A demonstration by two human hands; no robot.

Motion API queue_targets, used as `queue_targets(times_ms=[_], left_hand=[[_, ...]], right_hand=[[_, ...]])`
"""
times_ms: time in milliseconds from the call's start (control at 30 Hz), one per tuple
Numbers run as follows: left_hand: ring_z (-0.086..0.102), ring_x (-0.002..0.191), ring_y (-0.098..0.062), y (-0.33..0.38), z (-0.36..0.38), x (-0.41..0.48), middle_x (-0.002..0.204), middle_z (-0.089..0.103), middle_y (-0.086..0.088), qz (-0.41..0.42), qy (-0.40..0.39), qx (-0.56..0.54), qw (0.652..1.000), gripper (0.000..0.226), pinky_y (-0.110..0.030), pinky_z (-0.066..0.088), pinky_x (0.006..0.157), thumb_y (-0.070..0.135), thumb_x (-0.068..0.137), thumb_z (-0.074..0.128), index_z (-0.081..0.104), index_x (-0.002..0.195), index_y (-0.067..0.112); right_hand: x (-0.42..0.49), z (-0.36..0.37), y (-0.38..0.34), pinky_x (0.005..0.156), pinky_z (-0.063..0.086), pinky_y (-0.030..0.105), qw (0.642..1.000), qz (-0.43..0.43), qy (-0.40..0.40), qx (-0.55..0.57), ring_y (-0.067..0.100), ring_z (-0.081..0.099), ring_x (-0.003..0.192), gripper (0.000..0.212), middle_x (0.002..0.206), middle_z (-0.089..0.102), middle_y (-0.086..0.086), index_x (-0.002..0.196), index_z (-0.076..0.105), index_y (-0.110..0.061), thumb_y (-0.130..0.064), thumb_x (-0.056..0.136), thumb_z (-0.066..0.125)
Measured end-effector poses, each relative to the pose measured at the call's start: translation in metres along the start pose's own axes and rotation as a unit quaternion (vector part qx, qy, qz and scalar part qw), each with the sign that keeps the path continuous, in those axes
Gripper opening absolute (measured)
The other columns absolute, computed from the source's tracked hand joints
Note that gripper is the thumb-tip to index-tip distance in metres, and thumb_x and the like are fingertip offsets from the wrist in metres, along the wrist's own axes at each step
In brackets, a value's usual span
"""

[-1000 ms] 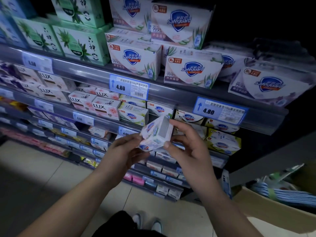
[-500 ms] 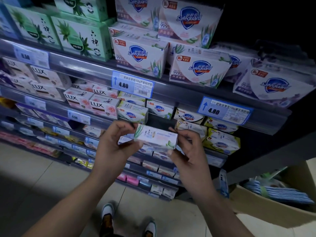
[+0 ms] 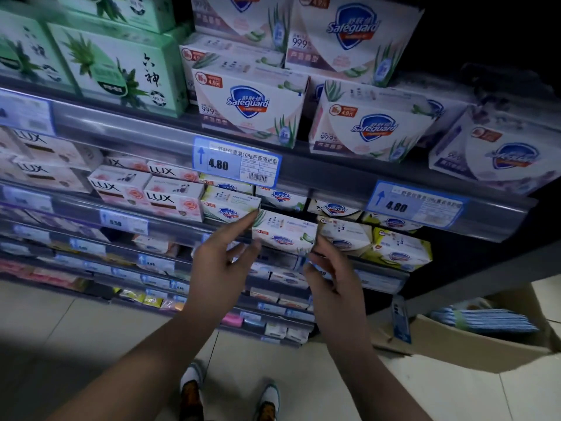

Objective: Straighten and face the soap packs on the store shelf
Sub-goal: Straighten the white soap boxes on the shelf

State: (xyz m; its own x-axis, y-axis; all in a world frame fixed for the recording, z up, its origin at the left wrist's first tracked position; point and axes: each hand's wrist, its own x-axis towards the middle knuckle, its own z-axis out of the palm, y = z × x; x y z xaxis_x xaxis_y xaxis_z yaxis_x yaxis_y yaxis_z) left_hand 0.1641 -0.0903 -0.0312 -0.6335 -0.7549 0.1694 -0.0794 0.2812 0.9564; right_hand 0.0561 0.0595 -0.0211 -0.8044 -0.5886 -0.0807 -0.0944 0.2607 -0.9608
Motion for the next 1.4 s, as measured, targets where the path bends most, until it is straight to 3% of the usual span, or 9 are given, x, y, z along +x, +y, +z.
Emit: queue_targets(times_ms=[200, 467, 600, 700, 867, 967, 1100, 1300, 1400], left_hand=[[0.053, 0.125, 0.009, -0.012, 0.006, 0.001, 0.134, 0.056, 0.024, 0.001, -0.028, 0.026, 0.999, 0.066, -0.009, 0.046, 0.099, -0.003, 0.095, 0.064, 0.048, 0.143, 0.040], [0.053, 0.124, 0.009, -0.013, 0.012, 0.004, 0.134, 0.056, 0.019, -0.001, -0.011, 0.036, 0.999, 0.062, -0.014, 0.048, 0.102, -0.006, 0.093, 0.065, 0.051, 0.144, 0.026], [0.054, 0.128, -0.003, -0.008, 0.014, 0.000, 0.136, 0.057, 0.003, -0.001, -0.021, 0.055, 0.998, 0.052, -0.021, 0.047, 0.106, -0.007, 0.092, 0.064, 0.058, 0.138, 0.018], [0.054, 0.124, -0.010, -0.005, 0.017, -0.003, 0.134, 0.053, -0.002, 0.002, -0.039, 0.114, 0.993, 0.051, -0.029, 0.049, 0.104, -0.003, 0.090, 0.067, 0.060, 0.136, 0.017], [0.050, 0.123, -0.014, -0.008, 0.019, -0.003, 0.134, 0.053, -0.003, -0.001, -0.085, 0.170, 0.982, 0.067, -0.024, 0.043, 0.100, 0.003, 0.090, 0.070, 0.047, 0.150, 0.021], [0.050, 0.124, -0.017, -0.009, 0.021, -0.001, 0.134, 0.054, -0.005, 0.011, -0.089, 0.196, 0.976, 0.072, -0.021, 0.037, 0.099, 0.004, 0.088, 0.073, 0.044, 0.152, 0.018], [0.052, 0.127, -0.024, -0.011, 0.019, -0.002, 0.137, 0.051, -0.012, 0.039, -0.092, 0.223, 0.970, 0.074, -0.035, 0.046, 0.104, 0.001, 0.084, 0.075, 0.045, 0.151, 0.013], [0.057, 0.122, -0.031, -0.021, 0.012, -0.008, 0.135, 0.054, -0.017, 0.063, -0.091, 0.268, 0.957, 0.069, -0.036, 0.053, 0.096, -0.001, 0.079, 0.079, 0.056, 0.143, 0.009], [0.059, 0.117, -0.028, -0.025, 0.011, -0.009, 0.131, 0.055, -0.017, 0.062, -0.089, 0.271, 0.957, 0.068, -0.028, 0.048, 0.094, -0.001, 0.079, 0.079, 0.058, 0.142, 0.009]], right_hand=[[0.002, 0.010, 0.007, 0.084, 0.044, -0.004, 0.999, 0.035, 0.016, 0.002, -0.033, 0.045, 0.111, 0.056, 0.147, 0.051, -0.014, 0.150, 0.044, -0.035, -0.012, 0.102, 0.060], [0.002, 0.014, 0.012, 0.090, 0.045, 0.001, 1.000, 0.009, 0.018, 0.010, -0.001, 0.049, 0.133, 0.056, 0.147, 0.050, -0.008, 0.150, 0.045, -0.020, -0.001, 0.099, 0.060], [0.006, 0.014, 0.012, 0.092, 0.045, 0.002, 1.000, 0.007, 0.019, 0.013, -0.020, 0.046, 0.126, 0.050, 0.141, 0.052, -0.015, 0.140, 0.050, -0.028, -0.003, 0.099, 0.060], [0.007, 0.018, 0.012, 0.096, 0.050, 0.016, 1.000, 0.017, 0.006, -0.005, -0.016, 0.046, 0.125, 0.052, 0.139, 0.048, -0.017, 0.135, 0.046, -0.042, -0.007, 0.100, 0.059], [0.009, 0.022, 0.016, 0.097, 0.051, 0.034, 0.998, 0.035, -0.029, -0.044, 0.004, 0.050, 0.130, 0.054, 0.145, 0.043, -0.010, 0.148, 0.045, -0.030, -0.011, 0.100, 0.059], [0.008, 0.024, 0.015, 0.092, 0.048, 0.019, 0.998, 0.028, -0.038, -0.052, 0.001, 0.054, 0.124, 0.056, 0.147, 0.044, -0.008, 0.150, 0.044, -0.028, -0.011, 0.099, 0.060], [0.009, 0.026, 0.012, 0.079, 0.045, 0.002, 0.997, 0.004, -0.030, -0.075, -0.012, 0.057, 0.105, 0.052, 0.136, 0.047, -0.007, 0.146, 0.049, -0.025, -0.007, 0.099, 0.059], [0.014, 0.031, 0.007, 0.073, 0.048, 0.024, 0.992, 0.007, -0.055, -0.115, 0.009, 0.064, 0.086, 0.060, 0.118, 0.058, -0.004, 0.151, 0.043, -0.028, -0.010, 0.097, 0.060], [0.014, 0.032, 0.009, 0.070, 0.044, 0.015, 0.990, 0.030, -0.068, -0.116, 0.003, 0.063, 0.085, 0.062, 0.107, 0.060, -0.012, 0.154, 0.039, -0.025, -0.011, 0.097, 0.060]])
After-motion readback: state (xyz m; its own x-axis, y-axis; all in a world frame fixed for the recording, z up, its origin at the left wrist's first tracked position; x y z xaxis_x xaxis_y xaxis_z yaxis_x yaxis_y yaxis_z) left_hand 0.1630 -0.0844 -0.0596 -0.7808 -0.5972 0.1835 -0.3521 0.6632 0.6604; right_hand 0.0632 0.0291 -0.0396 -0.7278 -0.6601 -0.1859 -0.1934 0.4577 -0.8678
